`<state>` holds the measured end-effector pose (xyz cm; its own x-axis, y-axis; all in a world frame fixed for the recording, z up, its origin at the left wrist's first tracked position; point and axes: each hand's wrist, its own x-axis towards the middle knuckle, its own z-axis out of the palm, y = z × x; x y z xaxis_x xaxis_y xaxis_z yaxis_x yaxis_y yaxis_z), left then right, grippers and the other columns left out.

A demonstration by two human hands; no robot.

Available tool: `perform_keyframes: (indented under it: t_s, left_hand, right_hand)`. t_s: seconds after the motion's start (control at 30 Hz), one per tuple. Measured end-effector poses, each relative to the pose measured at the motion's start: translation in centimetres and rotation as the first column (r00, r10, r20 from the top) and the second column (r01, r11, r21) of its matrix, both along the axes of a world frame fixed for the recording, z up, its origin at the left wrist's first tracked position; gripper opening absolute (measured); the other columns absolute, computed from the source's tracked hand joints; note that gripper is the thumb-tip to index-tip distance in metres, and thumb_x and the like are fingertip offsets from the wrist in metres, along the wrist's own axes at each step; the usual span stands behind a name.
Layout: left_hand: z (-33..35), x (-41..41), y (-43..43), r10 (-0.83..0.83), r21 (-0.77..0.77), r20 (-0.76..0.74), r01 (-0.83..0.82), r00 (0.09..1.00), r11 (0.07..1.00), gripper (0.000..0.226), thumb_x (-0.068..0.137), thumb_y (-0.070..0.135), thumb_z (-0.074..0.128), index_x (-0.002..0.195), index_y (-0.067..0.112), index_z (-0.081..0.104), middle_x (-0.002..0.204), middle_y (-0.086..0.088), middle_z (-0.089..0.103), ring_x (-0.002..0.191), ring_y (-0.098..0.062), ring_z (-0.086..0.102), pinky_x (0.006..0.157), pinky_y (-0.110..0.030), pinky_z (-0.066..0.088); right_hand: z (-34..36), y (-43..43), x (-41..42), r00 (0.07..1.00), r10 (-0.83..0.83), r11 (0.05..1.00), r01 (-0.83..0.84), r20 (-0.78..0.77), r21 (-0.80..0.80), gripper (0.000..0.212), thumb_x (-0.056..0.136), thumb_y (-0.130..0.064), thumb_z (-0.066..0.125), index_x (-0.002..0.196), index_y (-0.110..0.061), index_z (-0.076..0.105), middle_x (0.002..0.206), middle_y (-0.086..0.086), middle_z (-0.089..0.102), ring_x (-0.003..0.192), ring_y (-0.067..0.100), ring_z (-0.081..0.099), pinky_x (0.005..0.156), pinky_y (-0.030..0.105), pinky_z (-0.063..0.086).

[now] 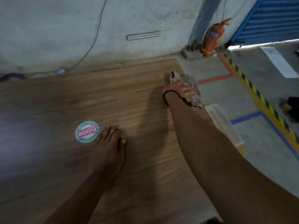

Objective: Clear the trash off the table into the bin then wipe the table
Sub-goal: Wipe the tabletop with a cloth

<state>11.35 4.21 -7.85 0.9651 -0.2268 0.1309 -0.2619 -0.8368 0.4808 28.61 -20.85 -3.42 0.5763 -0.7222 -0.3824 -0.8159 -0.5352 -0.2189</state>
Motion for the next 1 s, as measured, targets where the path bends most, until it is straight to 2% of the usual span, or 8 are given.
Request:
perform_keyframes:
  t_s: [0.37, 0.43, 0.53, 0.6, 0.73, 0.83, 0.9, 1.0]
  left_hand:
    - [-0.6, 0.1, 0.4, 0.001, 0.038, -0.002, -0.001, 1.0, 0.999, 0.043, 0.093, 0.032, 0.038, 0.124, 0.011, 0.057, 0.14, -0.008, 0.051, 0.137, -0.025, 0.038, 0.113, -0.037, 0.025]
    - [-0.3, 0.0, 0.5, 0.001, -0.052, -0.029, -0.003, 1.0, 0.999, 0.045, 0.093, 0.036, 0.038, 0.126, 0.012, 0.057, 0.142, -0.006, 0.05, 0.138, -0.022, 0.036, 0.114, -0.033, 0.023]
    - [0.8, -0.3, 2.0, 0.028, -0.357, -0.151, -0.081, 0.988, 0.93, 0.052, 0.09, 0.044, 0.039, 0.132, 0.017, 0.053, 0.144, -0.002, 0.046, 0.138, -0.014, 0.035, 0.114, -0.029, 0.025]
    - [1.5, -0.3, 5.0, 0.086, -0.406, -0.161, -0.146, 0.983, 0.902, 0.054, 0.09, 0.046, 0.04, 0.133, 0.015, 0.053, 0.142, -0.004, 0.048, 0.136, -0.017, 0.038, 0.112, -0.035, 0.03]
    - [3.1, 0.3, 16.0, 0.268, -0.207, -0.049, -0.272, 0.962, 0.94, 0.047, 0.092, 0.037, 0.04, 0.127, 0.01, 0.055, 0.132, -0.016, 0.054, 0.122, -0.025, 0.043, 0.101, -0.035, 0.036]
    - [3.4, 0.1, 25.3, 0.439, -0.025, -0.045, -0.44, 0.898, 0.898, 0.045, 0.09, 0.036, 0.042, 0.125, 0.011, 0.055, 0.135, -0.016, 0.053, 0.125, -0.031, 0.043, 0.097, -0.044, 0.039]
    - [2.5, -0.3, 29.7, 0.509, 0.028, -0.063, -0.508, 0.859, 0.861, 0.038, 0.094, 0.033, 0.045, 0.123, 0.011, 0.054, 0.134, -0.017, 0.052, 0.124, -0.036, 0.045, 0.096, -0.05, 0.041]
    - [0.9, -1.0, 32.3, 0.517, 0.038, -0.069, -0.516, 0.853, 0.856, 0.021, 0.097, 0.029, 0.047, 0.113, 0.016, 0.053, 0.12, -0.013, 0.056, 0.11, -0.037, 0.052, 0.085, -0.045, 0.044]
  right_hand:
    - [-1.6, 2.8, 4.0, 0.978, 0.21, 0.972, -0.208, 0.01, -0.109, 0.063, 0.092, -0.048, 0.028, 0.148, -0.02, 0.021, 0.159, 0.021, -0.001, 0.141, 0.05, -0.003, 0.108, 0.07, 0.003]
    - [-1.5, 2.3, 4.1, 0.975, 0.223, 0.966, -0.219, 0.014, -0.14, 0.062, 0.092, -0.049, 0.027, 0.148, -0.021, 0.022, 0.158, 0.021, 0.004, 0.141, 0.049, 0.004, 0.109, 0.069, 0.006]
    - [-0.8, 1.1, 4.2, 0.957, 0.29, 0.936, -0.283, 0.005, -0.211, 0.068, 0.091, -0.052, 0.026, 0.151, -0.021, 0.02, 0.158, 0.019, 0.014, 0.142, 0.043, 0.012, 0.113, 0.062, 0.011]
    - [-0.6, -0.4, 4.5, 0.942, 0.335, 0.923, -0.328, -0.001, -0.203, 0.074, 0.09, -0.058, 0.03, 0.15, -0.016, 0.023, 0.158, 0.016, 0.016, 0.144, 0.04, 0.013, 0.116, 0.058, 0.012]
    - [-1.2, -1.9, 4.7, 0.922, 0.387, 0.899, -0.381, -0.014, -0.214, 0.081, 0.077, -0.078, 0.025, 0.147, -0.037, 0.022, 0.159, 0.01, 0.017, 0.143, 0.04, 0.017, 0.114, 0.06, 0.018]
    - [-3.5, -2.7, 6.7, 0.945, 0.328, 0.938, -0.325, 0.005, -0.115, 0.089, 0.072, -0.08, 0.034, 0.148, -0.037, 0.018, 0.158, 0.012, 0.022, 0.137, 0.042, 0.032, 0.111, 0.054, 0.03]
    - [-6.6, -4.3, 9.8, 0.96, 0.275, 0.961, -0.271, 0.056, -0.062, 0.096, 0.061, -0.078, 0.036, 0.147, -0.039, 0.019, 0.157, 0.009, 0.023, 0.137, 0.042, 0.03, 0.109, 0.055, 0.031]
    - [-6.3, 0.8, 10.7, 0.944, 0.33, 0.942, -0.329, 0.006, -0.067, 0.089, 0.071, -0.077, 0.033, 0.148, -0.035, 0.02, 0.157, 0.01, 0.023, 0.137, 0.042, 0.031, 0.11, 0.054, 0.031]
